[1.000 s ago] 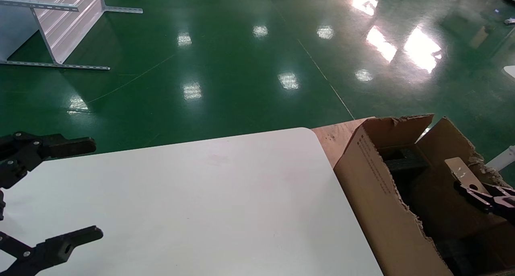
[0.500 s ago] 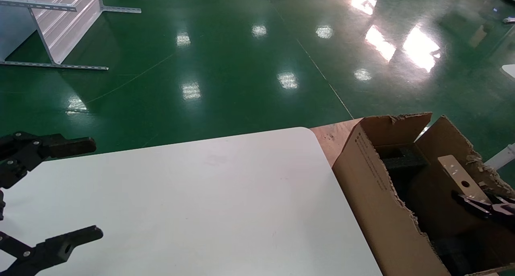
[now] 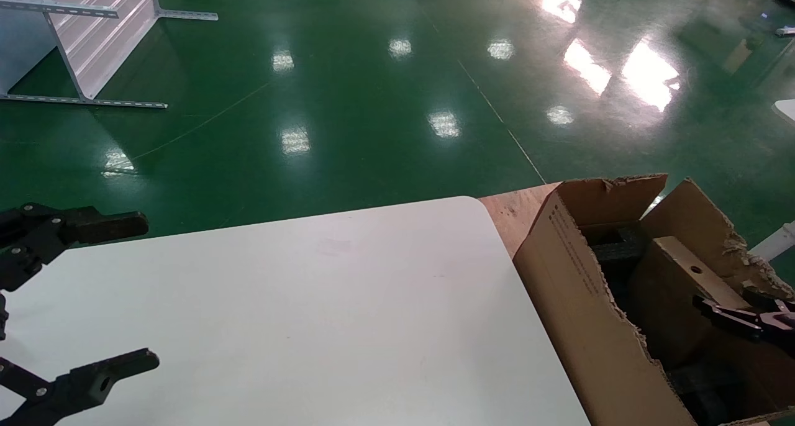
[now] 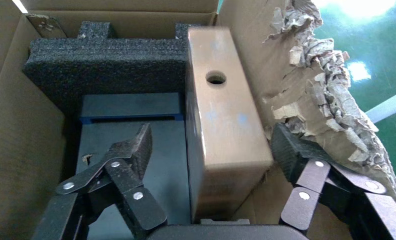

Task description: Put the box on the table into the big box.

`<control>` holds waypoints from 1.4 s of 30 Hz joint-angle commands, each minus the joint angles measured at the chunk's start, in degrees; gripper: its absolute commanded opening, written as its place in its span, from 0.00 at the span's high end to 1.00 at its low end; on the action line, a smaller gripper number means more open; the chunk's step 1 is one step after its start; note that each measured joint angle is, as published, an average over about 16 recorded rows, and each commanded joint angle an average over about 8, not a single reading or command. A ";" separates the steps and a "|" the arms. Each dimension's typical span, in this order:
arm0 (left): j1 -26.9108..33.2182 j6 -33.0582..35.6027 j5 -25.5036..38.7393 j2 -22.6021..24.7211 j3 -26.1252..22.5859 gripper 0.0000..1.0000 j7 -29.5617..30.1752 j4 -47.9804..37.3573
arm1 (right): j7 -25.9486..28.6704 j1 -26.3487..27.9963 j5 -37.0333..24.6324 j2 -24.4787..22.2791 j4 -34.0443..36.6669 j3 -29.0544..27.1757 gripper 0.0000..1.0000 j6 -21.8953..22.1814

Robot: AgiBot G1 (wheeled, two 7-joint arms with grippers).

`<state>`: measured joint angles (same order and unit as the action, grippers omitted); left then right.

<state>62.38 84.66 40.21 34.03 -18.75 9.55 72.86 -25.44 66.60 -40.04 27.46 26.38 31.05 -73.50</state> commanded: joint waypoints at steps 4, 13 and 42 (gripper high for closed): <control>0.00 0.00 0.00 0.00 0.00 0.00 0.00 0.00 | -0.02 0.06 0.10 -0.02 0.03 0.00 0.00 -0.08; 0.01 0.01 0.00 0.00 0.00 0.00 -0.01 -0.01 | 0.17 1.64 0.44 -0.67 -1.16 -0.18 0.00 -2.88; 0.01 0.00 -0.02 -0.01 -0.02 0.00 -0.03 -0.05 | -5.65 14.87 1.44 -0.01 -1.00 1.83 0.00 -12.58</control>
<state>62.39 84.66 40.19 34.02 -18.77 9.53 72.81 -30.55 81.39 -38.58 27.61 23.92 32.65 -86.15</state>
